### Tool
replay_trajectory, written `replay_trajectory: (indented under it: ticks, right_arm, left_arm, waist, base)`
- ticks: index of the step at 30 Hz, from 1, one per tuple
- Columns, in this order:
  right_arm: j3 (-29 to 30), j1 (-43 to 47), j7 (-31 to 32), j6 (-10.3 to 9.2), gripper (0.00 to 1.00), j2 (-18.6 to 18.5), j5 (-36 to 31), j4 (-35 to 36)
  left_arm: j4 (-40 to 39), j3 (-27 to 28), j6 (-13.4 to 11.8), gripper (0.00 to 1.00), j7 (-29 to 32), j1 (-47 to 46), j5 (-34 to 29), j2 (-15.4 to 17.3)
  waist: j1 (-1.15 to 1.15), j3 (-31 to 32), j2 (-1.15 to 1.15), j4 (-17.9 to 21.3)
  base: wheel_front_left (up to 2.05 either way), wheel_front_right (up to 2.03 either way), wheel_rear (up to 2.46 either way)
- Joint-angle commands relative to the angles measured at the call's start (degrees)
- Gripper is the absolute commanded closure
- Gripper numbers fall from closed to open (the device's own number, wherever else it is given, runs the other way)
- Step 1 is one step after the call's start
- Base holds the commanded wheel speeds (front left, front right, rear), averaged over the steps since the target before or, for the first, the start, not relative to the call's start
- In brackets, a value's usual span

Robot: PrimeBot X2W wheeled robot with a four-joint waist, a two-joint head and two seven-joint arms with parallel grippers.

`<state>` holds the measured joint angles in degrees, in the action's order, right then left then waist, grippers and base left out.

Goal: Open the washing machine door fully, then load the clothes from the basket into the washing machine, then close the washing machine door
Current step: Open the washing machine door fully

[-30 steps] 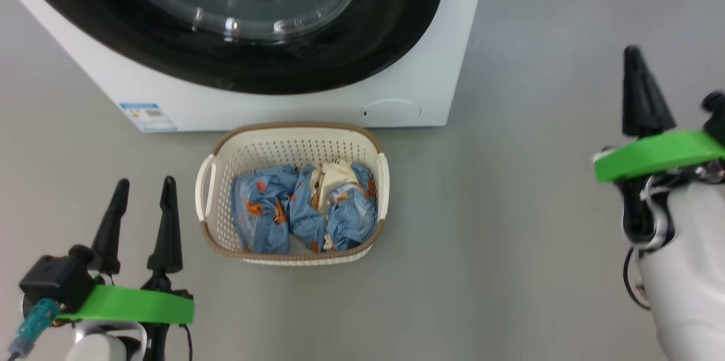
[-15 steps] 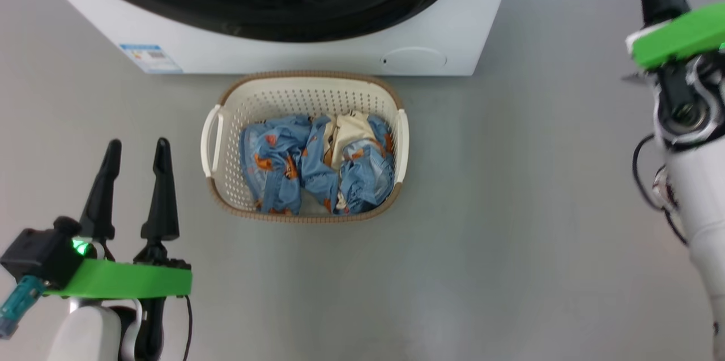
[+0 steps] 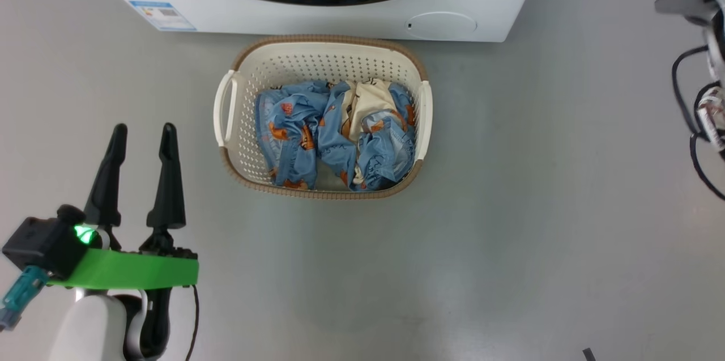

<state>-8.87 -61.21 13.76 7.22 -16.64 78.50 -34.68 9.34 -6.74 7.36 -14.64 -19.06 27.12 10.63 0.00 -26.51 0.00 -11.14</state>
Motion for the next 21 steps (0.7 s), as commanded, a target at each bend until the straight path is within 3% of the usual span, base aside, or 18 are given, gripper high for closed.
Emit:
replay_trajectory:
  ticks: [1,7,21]
  right_arm:
    - [0.0,-1.6,1.3,0.26,1.0,0.1,1.5,1.2]
    - [0.7,-4.9,6.6,0.26,1.0,0.0,6.4,-0.9]
    - [-2.0,-11.7,12.0,0.26,1.0,1.0,7.4,-3.0]
  left_arm:
    - [-1.7,1.7,0.1,0.0,-0.4,-1.4,0.7,1.6]
    - [-1.3,1.8,0.1,0.0,-0.4,-1.5,0.9,1.4]
    - [-2.0,1.7,0.1,0.0,-0.4,-2.3,0.5,0.5]
  waist:
    - [0.0,-0.5,0.0,-0.5]
    - [0.0,-1.4,0.0,-1.1]
    - [0.0,-4.3,0.0,-1.9]
  base:
    - [0.0,0.0,0.0]
    - [0.0,0.0,0.0]
    - [0.0,0.0,0.0]
